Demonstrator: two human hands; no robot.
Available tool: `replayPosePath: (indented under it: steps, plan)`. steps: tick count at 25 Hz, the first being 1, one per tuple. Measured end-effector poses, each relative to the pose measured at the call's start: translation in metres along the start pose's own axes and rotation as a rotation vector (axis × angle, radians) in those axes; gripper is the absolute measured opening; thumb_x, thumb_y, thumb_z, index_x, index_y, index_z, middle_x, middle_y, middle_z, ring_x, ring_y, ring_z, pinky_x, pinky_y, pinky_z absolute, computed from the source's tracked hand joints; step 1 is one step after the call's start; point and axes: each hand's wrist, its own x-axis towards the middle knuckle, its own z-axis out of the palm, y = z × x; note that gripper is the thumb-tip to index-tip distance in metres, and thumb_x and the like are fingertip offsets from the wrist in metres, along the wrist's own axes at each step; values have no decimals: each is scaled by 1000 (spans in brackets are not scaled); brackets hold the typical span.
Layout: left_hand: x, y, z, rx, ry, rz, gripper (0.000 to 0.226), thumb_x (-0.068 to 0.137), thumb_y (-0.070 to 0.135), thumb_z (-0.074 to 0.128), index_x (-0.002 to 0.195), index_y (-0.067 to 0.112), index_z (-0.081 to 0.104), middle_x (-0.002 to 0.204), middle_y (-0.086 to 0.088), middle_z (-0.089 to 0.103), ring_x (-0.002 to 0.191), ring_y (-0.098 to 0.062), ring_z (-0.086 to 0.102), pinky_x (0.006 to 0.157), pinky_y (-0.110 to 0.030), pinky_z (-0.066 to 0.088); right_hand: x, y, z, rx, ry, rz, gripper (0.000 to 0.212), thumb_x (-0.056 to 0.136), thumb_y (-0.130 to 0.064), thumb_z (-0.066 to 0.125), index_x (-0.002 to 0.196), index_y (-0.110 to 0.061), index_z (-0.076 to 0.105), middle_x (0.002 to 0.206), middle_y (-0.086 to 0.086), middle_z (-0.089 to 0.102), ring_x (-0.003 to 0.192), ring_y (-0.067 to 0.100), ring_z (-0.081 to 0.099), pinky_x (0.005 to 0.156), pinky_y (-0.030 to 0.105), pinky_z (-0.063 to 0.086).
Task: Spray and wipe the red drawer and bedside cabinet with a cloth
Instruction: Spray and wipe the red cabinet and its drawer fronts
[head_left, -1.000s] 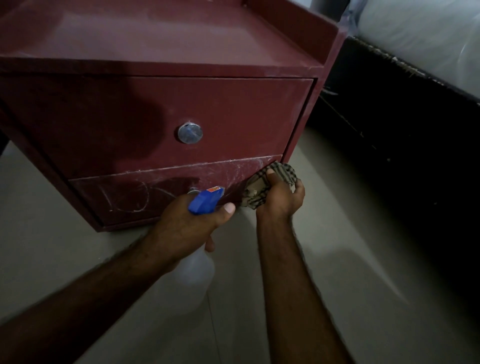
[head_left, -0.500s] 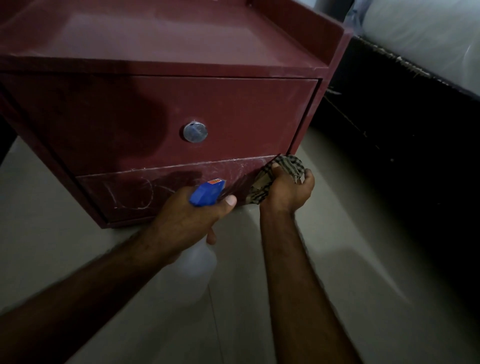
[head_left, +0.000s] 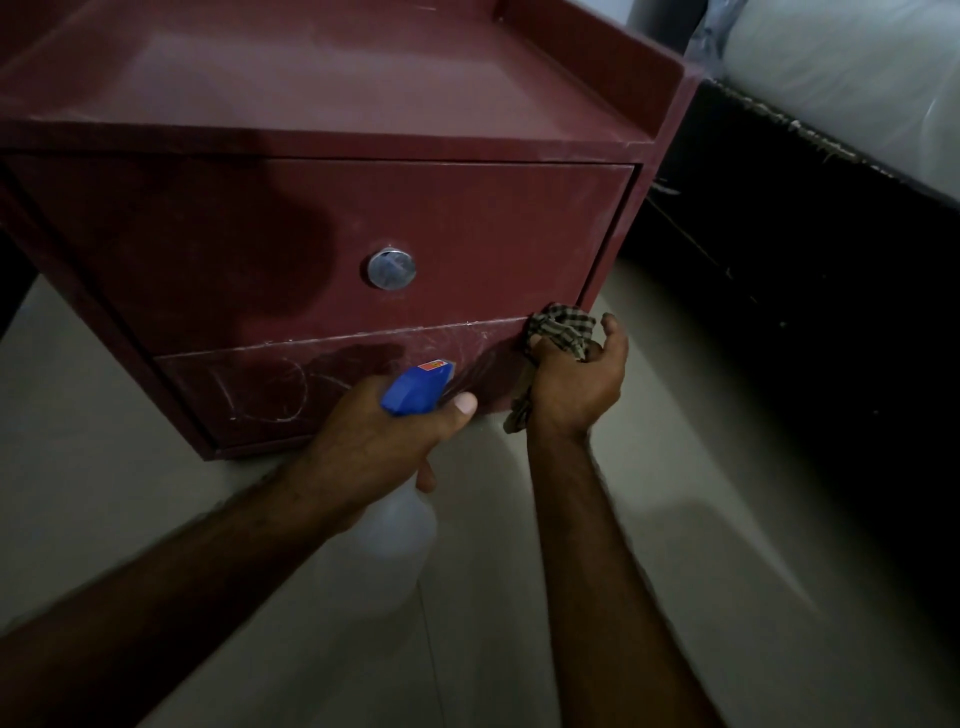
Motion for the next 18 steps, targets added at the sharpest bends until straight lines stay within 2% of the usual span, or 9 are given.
replayPosePath:
  steps: [3,7,10,12,14,16,18]
  plan:
    - [-1,0,-3,3,1,7,57,87,52,72,107,-1,63,67,-16,61,58,-22,65,76,-37,55,-13,-1,4,-5,-44,-63,69,73,-3,87,134,-25,62,102,-14,73,93,0,72,91,35,62]
    - [-1,0,-2,-2,-5,33,57,90,47,72,90,-8,57,66,-29,58,57,-26,63,74,-41,52,-23,5,6,-8,-100,-114,66,74,0,84,132,-21,64,112,-9,75,100,6,73,94,35,61]
    - [-3,0,-2,14,-7,31,50,90,47,72,79,1,56,62,-17,58,54,-20,62,67,-36,50,-9,0,1,-37,-20,-81,70,76,-3,85,138,-26,60,106,-13,73,93,1,72,90,37,63]
    - [-4,0,-2,16,-5,31,50,90,47,71,83,0,58,63,-15,59,54,-20,62,69,-35,51,-9,-2,3,-77,-5,-130,66,77,-5,84,136,-26,62,107,-13,73,94,1,71,90,37,63]
    - [-4,0,-3,0,-7,31,50,91,45,71,89,-3,60,67,-23,61,58,-28,65,75,-41,54,-22,-3,9,-112,-53,-210,62,77,-8,81,134,-26,63,110,-13,74,97,3,72,92,36,61]
    - [-4,1,-5,-12,-24,41,49,92,44,71,86,-4,62,77,-34,63,67,-44,67,78,-48,55,-34,-1,14,-138,-118,-249,61,77,-11,81,133,-28,63,112,-12,75,100,6,72,93,35,60]
    - [-4,2,-5,-19,-39,32,48,92,44,71,86,-3,62,81,-36,64,71,-47,68,80,-49,56,-35,0,14,-136,-116,-238,64,77,-12,82,136,-28,62,114,-10,75,101,8,72,94,35,60]
